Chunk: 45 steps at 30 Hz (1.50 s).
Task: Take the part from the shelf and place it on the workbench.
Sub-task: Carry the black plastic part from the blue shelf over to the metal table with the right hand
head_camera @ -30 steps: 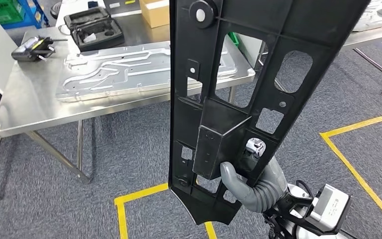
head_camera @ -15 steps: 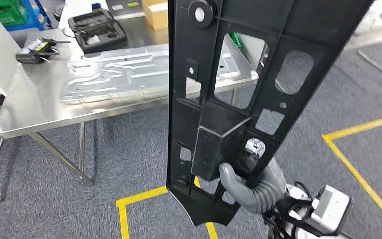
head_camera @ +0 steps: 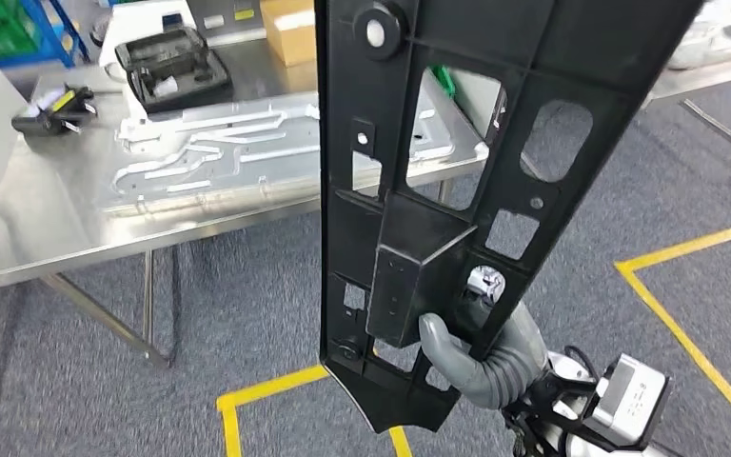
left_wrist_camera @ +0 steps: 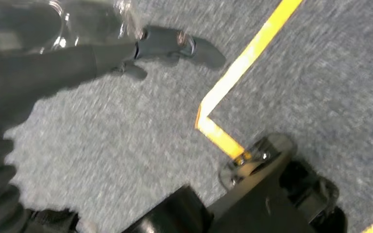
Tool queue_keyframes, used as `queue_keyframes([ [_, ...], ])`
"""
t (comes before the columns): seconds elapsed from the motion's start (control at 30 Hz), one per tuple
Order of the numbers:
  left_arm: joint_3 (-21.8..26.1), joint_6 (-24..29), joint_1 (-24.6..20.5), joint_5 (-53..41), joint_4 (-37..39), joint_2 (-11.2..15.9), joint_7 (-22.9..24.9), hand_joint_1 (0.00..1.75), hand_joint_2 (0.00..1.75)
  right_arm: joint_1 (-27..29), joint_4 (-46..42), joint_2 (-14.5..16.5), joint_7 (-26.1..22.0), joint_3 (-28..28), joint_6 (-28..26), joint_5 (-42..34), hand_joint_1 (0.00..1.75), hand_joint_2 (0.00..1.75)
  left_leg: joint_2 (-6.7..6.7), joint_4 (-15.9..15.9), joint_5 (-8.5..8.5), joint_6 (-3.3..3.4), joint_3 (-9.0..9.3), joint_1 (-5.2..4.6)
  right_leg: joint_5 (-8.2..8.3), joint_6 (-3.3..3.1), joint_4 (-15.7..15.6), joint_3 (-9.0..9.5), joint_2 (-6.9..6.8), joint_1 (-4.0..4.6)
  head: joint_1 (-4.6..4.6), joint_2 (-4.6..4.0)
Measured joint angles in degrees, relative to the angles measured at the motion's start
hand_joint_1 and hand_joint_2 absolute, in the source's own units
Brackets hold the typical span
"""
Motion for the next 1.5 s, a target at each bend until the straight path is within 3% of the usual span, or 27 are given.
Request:
queue_keyframes([
  [0.07, 0.0, 0.0, 0.0, 0.0, 0.0, 0.0, 0.0, 0.0, 1.75, 0.0, -0.1, 0.0, 0.0, 0.0, 0.0, 0.0, 1.75, 1.75, -0.08, -0.9, -0.25, 0.56, 0.47, 0.08, 0.1, 0.59, 0.1, 0.13, -0.04, 0.03, 0.0, 0.0],
  [0.13, 0.0, 0.0, 0.1, 0.0, 0.0, 0.0, 0.0, 0.0, 1.75, -0.1, -0.2, 0.0, 0.0, 0.0, 0.0, 0.0, 1.75, 1.75, -0.19, -1.6, -0.44, 1.15, 1.72, 0.41, -0.8, 1.03, 2.5, -0.65, -0.12, 0.08, 0.05, 0.0],
  [0.17, 0.0, 0.0, 0.1, 0.0, 0.0, 0.0, 0.0, 0.0, 1.75, -0.2, -0.2, 0.0, 0.0, 0.0, 0.0, 0.0, 1.75, 1.75, -0.21, -1.8, -0.59, 1.4, 2.32, 0.5, -2.01, 1.16, 5.3, -2.16, -0.14, 0.08, 0.08, 0.0],
  [0.23, 0.0, 0.0, 0.2, 0.0, 0.0, 0.0, 0.1, 0.0, 1.75, -0.2, -0.2, 0.0, 0.0, 0.0, 0.0, 0.0, 1.75, 1.75, -0.18, -1.9, -1.12, 1.82, 2.98, 0.42, -4.69, 1.45, 13.0, -7.02, -0.16, 0.1, 0.11, 0.0],
  [0.27, 0.0, 0.0, 0.3, 0.0, 0.0, 0.0, 0.1, 0.0, 1.75, -0.1, -0.2, 0.0, 0.0, 0.0, 0.0, 0.0, 1.75, 1.75, -0.19, -1.9, -1.47, 1.92, 3.32, 0.35, -5.25, 1.54, 16.0, -9.33, -0.16, 0.09, 0.1, 0.0],
  [0.3, 0.0, 0.0, 0.4, 0.0, 0.0, 0.0, 0.2, 0.0, 1.75, 0.0, -0.2, 0.0, 0.0, 0.0, 0.0, 0.0, 1.75, 1.75, -0.21, -1.9, -1.87, 1.95, 3.77, 0.31, -4.69, 1.57, 17.0, -10.74, -0.16, 0.09, 0.1, 0.0],
  [0.33, 0.0, 0.0, 0.5, 0.0, 0.0, 0.0, 0.2, 0.0, 1.75, 0.0, -0.2, 0.0, 0.0, 0.0, 0.0, 0.0, 1.75, 1.75, -0.25, -1.9, -2.35, 1.91, 4.39, 0.28, -2.85, 1.53, 15.8, -11.0, -0.17, 0.1, 0.1, 0.0],
  [0.4, 0.0, 0.0, 0.7, 0.0, 0.0, 0.0, 0.2, 0.0, 1.75, 0.0, -0.2, 0.0, 0.0, 0.0, 0.0, 0.0, 1.75, 1.75, -0.31, -1.9, -3.47, 1.65, 5.75, 0.28, 2.97, 1.25, 8.4, -8.89, -0.24, 0.11, 0.11, 0.0],
  [0.47, -0.1, 0.0, 0.8, -0.1, 0.0, 0.0, 0.2, 0.0, 1.75, -0.1, -0.2, 0.0, 0.0, 0.0, 0.0, 0.0, 1.75, 1.75, -0.27, -1.9, -4.44, 1.09, 6.37, 0.14, 5.46, 0.8, 2.5, -7.2, -0.41, 0.37, 0.01, 0.01],
  [0.63, -0.1, 0.0, 0.8, -0.1, 0.0, 0.0, 0.2, 0.0, 1.75, 0.0, -0.3, 0.0, 0.0, 0.0, 0.0, 0.0, 1.75, 1.75, -0.06, 0.1, -6.22, -0.45, 6.71, 0.01, 4.39, -0.9, 0.9, -5.87, -0.38, 0.21, -0.16, 0.0],
  [0.67, -0.1, 0.0, 0.8, -0.1, 0.0, 0.1, 0.2, 0.0, 1.75, 0.0, -0.3, 0.0, 0.0, 0.0, 0.0, 0.0, 1.75, 1.75, -0.05, 2.7, -7.15, -0.85, 5.42, 0.18, 4.08, -1.12, 0.8, -5.39, -0.33, 0.08, -0.24, 0.0],
  [0.77, 0.0, 0.0, 0.1, 0.0, 0.0, 0.0, 0.0, 0.0, 1.75, -0.1, -0.3, 0.0, 0.0, 0.0, 0.0, 0.0, 1.75, 1.75, 0.01, 13.8, -10.8, -1.86, -1.81, 0.75, 3.05, -1.4, 0.8, -4.36, -0.37, -0.02, -0.42, 0.0],
  [0.8, 0.0, 0.0, -0.2, 0.0, 0.0, 0.0, -0.1, 0.0, 1.75, -0.1, -0.3, 0.0, 0.0, 0.0, 0.0, 0.0, 1.75, 1.75, 0.02, 15.3, -10.9, -1.97, -3.35, 0.83, 2.61, -1.36, 0.8, -3.82, -0.38, -0.01, -0.44, 0.0],
  [0.83, 0.0, 0.0, -0.3, 0.0, 0.0, -0.1, -0.1, 0.0, 1.75, -0.1, -0.3, 0.0, 0.0, 0.0, 0.0, 0.0, 1.75, 1.75, 0.02, 14.6, -9.78, -1.92, -3.86, 0.87, 2.1, -1.29, 0.8, -3.09, -0.34, 0.0, -0.44, 0.0],
  [0.9, 0.0, 0.0, -0.2, 0.0, 0.0, 0.0, -0.1, 0.0, 1.75, -0.1, -0.3, 0.0, 0.0, 0.0, 0.0, 0.0, 1.75, 1.75, 0.03, 7.7, -4.23, -1.33, -2.52, 0.72, 0.99, -1.02, 0.7, -1.45, -0.24, 0.02, -0.45, 0.0],
  [0.97, 0.0, 0.0, 0.1, 0.0, 0.0, 0.0, 0.0, 0.0, 1.75, -0.1, -0.3, 0.0, 0.0, 0.0, 0.0, 0.0, 1.75, 1.75, 0.07, 1.7, -0.69, -0.51, -1.12, 0.23, 0.21, -0.57, 0.6, -0.4, -0.2, 0.06, -0.44, 0.0],
  [1.03, 0.0, 0.0, 0.1, 0.0, 0.0, 0.0, 0.0, 0.0, 1.75, -0.1, -0.3, 0.0, 0.0, 0.0, 0.0, 0.0, 1.75, 1.75, 0.06, 0.3, -0.5, 0.27, -0.68, -0.21, 0.03, 0.11, 0.5, 0.1, -0.2, 0.07, -0.41, 0.0],
  [1.13, 0.0, 0.0, 0.1, 0.0, 0.0, 0.0, 0.0, 0.0, 1.75, -0.2, -0.4, 0.0, 0.0, 0.0, 0.0, 0.0, 1.75, 1.75, -0.13, -0.8, -0.28, 1.3, 0.95, 0.08, -0.43, 0.97, 2.2, 0.01, -0.28, 0.06, -0.36, 0.0],
  [1.2, 0.0, 0.0, 0.1, -0.1, 0.0, 0.0, 0.0, 0.0, 1.75, -0.3, -0.4, 0.0, 0.0, 0.0, 0.0, 0.0, 1.75, 1.75, -0.17, -1.3, -0.56, 1.79, 2.06, 0.28, -2.64, 1.3, 7.4, -2.86, -0.31, 0.05, -0.26, 0.0],
  [1.27, 0.0, 0.0, 0.2, -0.1, 0.0, 0.0, 0.0, 0.0, 1.75, -0.3, -0.4, 0.0, 0.0, 0.0, 0.0, 0.0, 1.75, 1.75, -0.17, -1.3, -1.15, 2.15, 2.66, 0.24, -4.87, 1.58, 14.5, -7.83, -0.3, 0.09, -0.24, 0.0],
  [1.3, 0.0, 0.0, 0.3, -0.1, 0.0, 0.0, 0.1, 0.0, 1.75, -0.3, -0.4, 0.0, 0.0, 0.0, 0.0, 0.0, 1.75, 1.75, -0.2, -1.3, -1.51, 2.22, 3.02, 0.21, -4.85, 1.67, 16.4, -9.72, -0.3, 0.09, -0.26, 0.0],
  [1.33, 0.0, 0.0, 0.4, -0.1, 0.0, 0.0, 0.1, 0.0, 1.75, -0.2, -0.4, 0.0, 0.0, 0.0, 0.0, 0.0, 1.75, 1.75, -0.25, -1.3, -1.91, 2.24, 3.49, 0.19, -3.67, 1.65, 16.3, -10.57, -0.3, 0.1, -0.25, 0.0],
  [1.37, -0.1, 0.0, 0.5, -0.1, 0.0, 0.0, 0.1, 0.0, 1.75, -0.2, -0.4, 0.0, 0.0, 0.0, 0.0, 0.0, 1.75, 1.75, -0.31, -1.3, -2.35, 2.2, 4.09, 0.19, -1.41, 1.59, 14.0, -10.3, -0.3, 0.09, -0.25, 0.0],
  [1.43, -0.1, 0.0, 0.6, -0.1, 0.0, 0.0, 0.1, 0.0, 1.75, -0.3, -0.4, 0.0, 0.0, 0.0, 0.0, 0.0, 1.75, 1.75, -0.4, -1.3, -3.37, 1.92, 5.4, 0.17, 3.65, 1.3, 6.6, -8.03, -0.34, 0.18, -0.28, 0.0],
  [1.5, -0.2, 0.0, 0.7, -0.1, 0.0, -0.1, 0.1, 0.0, 1.75, -0.4, -0.4, 0.0, 0.0, 0.0, 0.1, 0.0, 1.75, 1.75, -0.36, -1.2, -4.3, 1.31, 6.0, 0.0, 4.43, 0.92, 1.9, -6.28, -0.5, 0.48, -0.3, 0.0],
])
